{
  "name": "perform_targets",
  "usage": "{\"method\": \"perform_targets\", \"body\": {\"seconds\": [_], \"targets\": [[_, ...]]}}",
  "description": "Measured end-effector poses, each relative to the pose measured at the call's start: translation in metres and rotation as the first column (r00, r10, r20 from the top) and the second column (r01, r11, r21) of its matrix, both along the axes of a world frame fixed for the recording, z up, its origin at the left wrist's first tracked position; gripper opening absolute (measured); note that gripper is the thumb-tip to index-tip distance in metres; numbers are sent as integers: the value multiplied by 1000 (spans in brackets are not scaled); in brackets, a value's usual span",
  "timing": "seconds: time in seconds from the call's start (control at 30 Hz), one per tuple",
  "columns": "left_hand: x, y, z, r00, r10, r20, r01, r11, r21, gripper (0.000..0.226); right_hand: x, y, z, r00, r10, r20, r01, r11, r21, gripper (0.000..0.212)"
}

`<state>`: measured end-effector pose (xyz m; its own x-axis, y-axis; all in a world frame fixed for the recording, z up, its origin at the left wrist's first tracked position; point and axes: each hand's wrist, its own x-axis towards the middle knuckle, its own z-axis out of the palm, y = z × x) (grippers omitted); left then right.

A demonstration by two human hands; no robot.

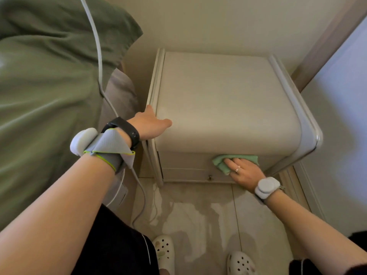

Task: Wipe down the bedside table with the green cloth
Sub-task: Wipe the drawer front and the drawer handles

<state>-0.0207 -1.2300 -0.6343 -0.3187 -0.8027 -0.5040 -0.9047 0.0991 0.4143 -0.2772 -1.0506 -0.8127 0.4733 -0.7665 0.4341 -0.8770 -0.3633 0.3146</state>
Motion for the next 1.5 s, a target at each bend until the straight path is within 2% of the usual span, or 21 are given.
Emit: {"method": "perform_targets", "body": {"seconds": [0.07, 0.17, 0.3, 0.4, 0.5, 0.57, 0.63, 0.7, 0.77, 0.83, 0.9, 0.97, 1.03, 1.13, 1.17, 1.2, 1.27, 1.33, 1.37, 1.43, 1.5], "targets": [[-3, 2, 1, 1000, 19, 5, -19, 1000, -16, 86, -32, 31, -2, 985, -167, 53, 165, 986, 31, 13], [-11, 9, 2, 998, 59, 26, -58, 997, -59, 85, -22, 36, -4, 936, -321, 145, 316, 947, 55, 19], [-13, 17, -2, 992, 86, 89, -74, 989, -132, 88, 37, -6, 6, 970, -141, 196, 147, 989, -19, 21], [-11, 19, -3, 994, 77, 83, -65, 988, -142, 88, 30, -10, 3, 989, -100, 107, 99, 995, 14, 17], [-11, 16, -3, 995, 71, 70, -63, 991, -114, 87, -11, 18, 4, 919, -343, 196, 305, 931, 199, 27], [-12, 15, -2, 994, 78, 71, -70, 991, -112, 87, -30, 44, 1, 813, -488, 317, 468, 872, 142, 20], [-14, 14, -2, 993, 91, 72, -82, 990, -112, 88, -29, 55, -6, 615, -547, 568, 592, 796, 126, 28], [-15, 14, -2, 992, 94, 80, -85, 991, -107, 89, -9, 45, -10, 351, -471, 809, 665, 734, 138, 32], [-14, 14, -2, 992, 95, 88, -86, 991, -104, 90, 15, 24, -14, -6, -320, 948, 756, 619, 214, 27], [-12, 15, -2, 992, 96, 87, -88, 991, -96, 89, 25, 10, -23, -360, -167, 918, 778, 489, 394, 27], [-12, 15, -4, 991, 96, 91, -87, 991, -99, 89, 13, 8, -41, -667, -144, 731, 636, 401, 659, 28], [-13, 16, -3, 992, 94, 87, -85, 991, -107, 89, 2, 12, -53, -834, -246, 494, 381, 391, 838, 37], [-14, 16, -3, 991, 99, 93, -88, 989, -115, 89, 4, 6, -49, -839, -209, 502, 414, 354, 839, 39], [-15, 15, -5, 988, 111, 103, -99, 989, -110, 89, 18, -11, -22, -528, 20, 849, 803, 335, 492, 30], [-15, 14, -4, 988, 111, 105, -99, 988, -116, 89, 23, -16, -14, -429, 58, 901, 853, 354, 383, 29], [-15, 14, -4, 988, 113, 108, -101, 988, -114, 90, 26, -19, -15, -403, 66, 913, 862, 362, 354, 29], [-15, 14, -3, 988, 114, 105, -102, 989, -109, 90, 23, -17, -36, -552, 54, 832, 794, 340, 504, 29], [-14, 14, -3, 988, 112, 102, -101, 989, -107, 90, 18, -9, -62, -815, -19, 579, 521, 413, 747, 28], [-13, 14, -4, 988, 112, 103, -101, 989, -103, 90, 18, -4, -71, -892, -96, 442, 360, 440, 823, 32], [-14, 14, -5, 988, 114, 107, -104, 990, -100, 90, 12, -4, -78, -931, -134, 339, 260, 407, 876, 36], [-14, 14, -5, 987, 118, 106, -107, 989, -106, 90, 11, -13, -64, -842, -55, 536, 488, 344, 802, 33]]}}
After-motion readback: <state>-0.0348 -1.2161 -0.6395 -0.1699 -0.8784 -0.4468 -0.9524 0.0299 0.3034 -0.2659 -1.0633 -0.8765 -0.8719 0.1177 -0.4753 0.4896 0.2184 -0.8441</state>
